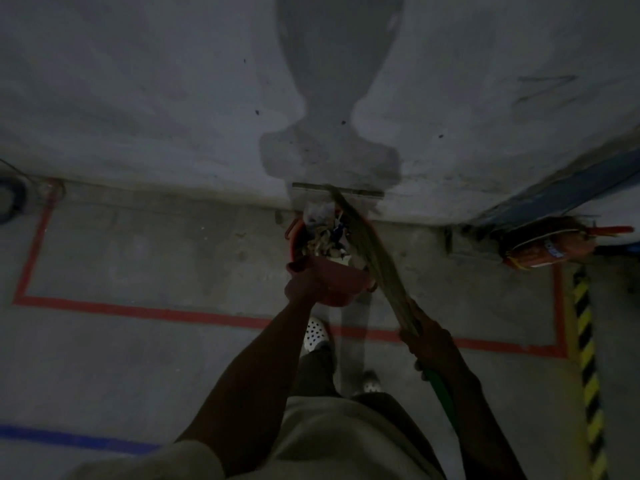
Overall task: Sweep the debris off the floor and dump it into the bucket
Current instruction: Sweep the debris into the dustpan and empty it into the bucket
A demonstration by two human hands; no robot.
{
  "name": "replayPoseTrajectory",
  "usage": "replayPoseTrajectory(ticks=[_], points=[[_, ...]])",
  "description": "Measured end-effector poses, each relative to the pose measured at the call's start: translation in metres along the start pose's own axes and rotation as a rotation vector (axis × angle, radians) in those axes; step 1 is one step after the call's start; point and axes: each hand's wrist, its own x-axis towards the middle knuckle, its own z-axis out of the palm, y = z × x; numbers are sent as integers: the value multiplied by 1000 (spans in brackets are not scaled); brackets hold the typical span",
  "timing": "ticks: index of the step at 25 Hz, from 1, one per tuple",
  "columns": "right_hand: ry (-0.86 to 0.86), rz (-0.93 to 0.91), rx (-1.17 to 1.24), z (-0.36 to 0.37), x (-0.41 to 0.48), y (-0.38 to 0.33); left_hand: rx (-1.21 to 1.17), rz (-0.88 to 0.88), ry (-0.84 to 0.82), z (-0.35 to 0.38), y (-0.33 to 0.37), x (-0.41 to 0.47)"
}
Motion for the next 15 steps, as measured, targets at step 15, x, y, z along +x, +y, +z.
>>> replayPoseTrajectory(ticks=[15], points=[[-239, -164, 117, -59, 30, 9, -153, -81, 346, 58, -20, -114]])
